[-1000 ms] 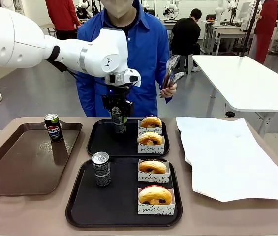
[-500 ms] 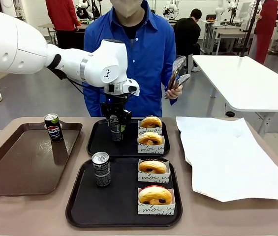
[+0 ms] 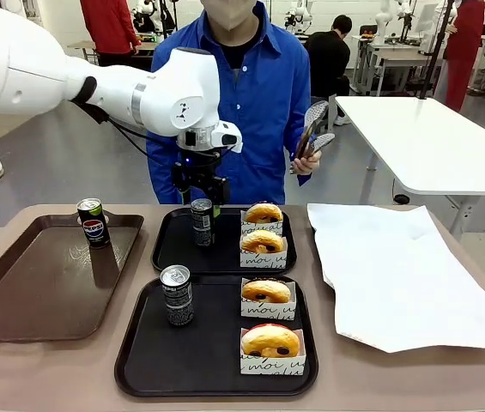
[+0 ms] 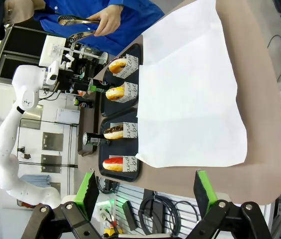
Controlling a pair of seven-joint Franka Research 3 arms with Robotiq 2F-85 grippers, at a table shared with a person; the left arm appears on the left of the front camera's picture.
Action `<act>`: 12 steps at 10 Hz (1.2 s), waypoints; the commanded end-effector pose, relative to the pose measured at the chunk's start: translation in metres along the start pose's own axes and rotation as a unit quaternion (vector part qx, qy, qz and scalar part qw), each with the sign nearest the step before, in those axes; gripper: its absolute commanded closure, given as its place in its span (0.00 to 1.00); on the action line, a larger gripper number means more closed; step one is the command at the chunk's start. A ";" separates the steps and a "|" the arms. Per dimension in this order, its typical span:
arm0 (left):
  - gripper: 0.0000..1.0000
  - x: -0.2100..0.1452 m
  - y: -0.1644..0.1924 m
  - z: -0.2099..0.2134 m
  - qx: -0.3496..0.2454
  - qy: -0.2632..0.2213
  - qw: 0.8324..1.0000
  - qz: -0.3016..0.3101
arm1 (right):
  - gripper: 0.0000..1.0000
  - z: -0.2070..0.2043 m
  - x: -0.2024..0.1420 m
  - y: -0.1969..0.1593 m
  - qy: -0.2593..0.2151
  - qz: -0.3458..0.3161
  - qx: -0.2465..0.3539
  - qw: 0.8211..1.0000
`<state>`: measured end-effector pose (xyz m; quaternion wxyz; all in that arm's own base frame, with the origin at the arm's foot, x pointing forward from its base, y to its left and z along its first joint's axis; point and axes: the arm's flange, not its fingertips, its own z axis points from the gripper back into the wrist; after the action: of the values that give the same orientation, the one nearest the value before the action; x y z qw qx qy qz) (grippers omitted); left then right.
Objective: Set up donuts and drinks on trays.
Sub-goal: Pick up one Pepsi coke from the Handle tray and place it on the Flat Tray without a Pepsi coke.
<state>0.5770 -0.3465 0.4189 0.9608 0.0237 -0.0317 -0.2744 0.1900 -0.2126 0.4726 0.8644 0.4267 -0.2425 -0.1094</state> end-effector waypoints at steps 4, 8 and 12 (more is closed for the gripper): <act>0.00 -0.076 0.008 0.035 -0.008 -0.011 1.000 0.022 | 0.00 -0.003 0.001 -0.001 -0.008 0.007 0.016 1.000; 0.00 -0.129 0.014 0.037 -0.020 -0.028 0.998 0.059 | 0.00 -0.003 0.001 -0.001 -0.008 0.007 0.016 1.000; 0.00 -0.112 0.012 0.043 -0.019 -0.010 0.999 0.048 | 0.00 -0.003 0.001 -0.001 -0.008 0.007 0.016 1.000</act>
<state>0.4807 -0.2754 0.4549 0.9732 0.0011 -0.0386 -0.2269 0.1900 -0.2125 0.4725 0.8644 0.4268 -0.2424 -0.1093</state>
